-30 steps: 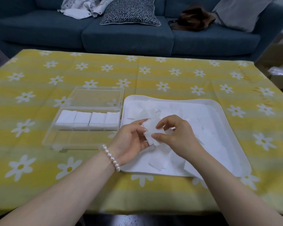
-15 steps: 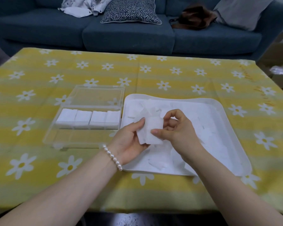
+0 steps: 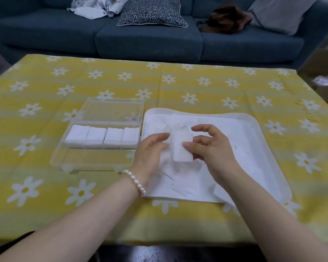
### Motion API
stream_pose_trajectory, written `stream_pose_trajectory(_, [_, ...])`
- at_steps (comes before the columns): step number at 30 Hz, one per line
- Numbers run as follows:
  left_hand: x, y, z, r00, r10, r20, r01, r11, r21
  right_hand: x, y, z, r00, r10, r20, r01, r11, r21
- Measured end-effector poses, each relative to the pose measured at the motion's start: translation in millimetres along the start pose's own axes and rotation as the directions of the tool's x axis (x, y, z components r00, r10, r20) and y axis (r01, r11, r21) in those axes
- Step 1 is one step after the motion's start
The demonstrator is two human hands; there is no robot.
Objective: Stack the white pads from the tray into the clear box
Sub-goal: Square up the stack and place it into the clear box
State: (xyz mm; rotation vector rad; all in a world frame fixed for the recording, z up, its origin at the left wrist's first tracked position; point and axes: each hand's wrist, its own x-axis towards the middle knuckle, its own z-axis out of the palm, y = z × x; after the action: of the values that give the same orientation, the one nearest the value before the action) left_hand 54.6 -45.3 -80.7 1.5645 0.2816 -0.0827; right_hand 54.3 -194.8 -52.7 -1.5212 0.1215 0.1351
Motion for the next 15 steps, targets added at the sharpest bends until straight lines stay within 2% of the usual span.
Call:
stream_pose_trajectory(1, [-1.5,5.3,0.7,0.999,-0.040,0.023,0.043,0.987,-0.155,-0.7,-0.1,1.6,1.000,0.000,0.010,0.000,1.000,0.001])
stream_pose_trajectory(2, [-2.3,9.1,1.1,0.989,-0.110,0.102,0.138,0.934,-0.330,-1.6,0.1,3.2,1.000,0.001,0.018,-0.001,1.000,0.004])
stream_pose_trajectory(3, [-2.2,10.8,0.6,0.956,-0.187,0.228,0.277,0.837,-0.472,-2.6,0.4,4.9,1.000,-0.003,0.019,0.003,1.000,0.001])
stream_pose_trajectory(4, [-3.3,12.8,-0.8,0.905,-0.251,0.345,0.409,0.740,-0.535,-2.9,1.6,6.4,1.000,-0.015,0.017,0.015,1.000,-0.015])
stream_pose_trajectory(6, [-4.1,10.0,-2.3,0.823,-0.295,0.486,0.542,0.664,-0.515,-4.8,5.1,10.9,0.998,-0.065,0.018,0.067,0.986,-0.152])
stream_pose_trajectory(7, [-3.5,6.9,-2.4,0.806,-0.306,0.506,0.563,0.661,-0.496,-5.3,8.6,12.5,0.993,-0.114,0.019,0.114,0.943,-0.311])
stream_pose_trajectory(9, [-3.6,4.6,-2.5,0.783,-0.313,0.538,0.588,0.656,-0.473,-6.3,13.7,14.9,0.954,-0.299,0.017,0.236,0.714,-0.659])
stream_pose_trajectory(10, [-3.6,4.5,-2.6,0.776,-0.319,0.544,0.596,0.652,-0.468,-6.5,14.6,15.0,0.909,-0.413,0.055,0.318,0.601,-0.733])
stream_pose_trajectory(11, [-3.7,4.6,-3.2,0.774,-0.331,0.540,0.599,0.659,-0.455,-7.0,13.3,14.5,0.871,-0.479,0.107,0.391,0.546,-0.741])
stream_pose_trajectory(12, [-2.8,3.7,-4.7,0.772,-0.349,0.530,0.602,0.668,-0.437,-7.8,10.5,13.7,0.856,-0.492,0.159,0.443,0.539,-0.717])
stream_pose_trajectory(15, [-0.7,2.4,-6.4,0.744,-0.369,0.557,0.631,0.663,-0.404,-10.2,4.1,9.3,0.854,-0.373,0.363,0.517,0.540,-0.664])
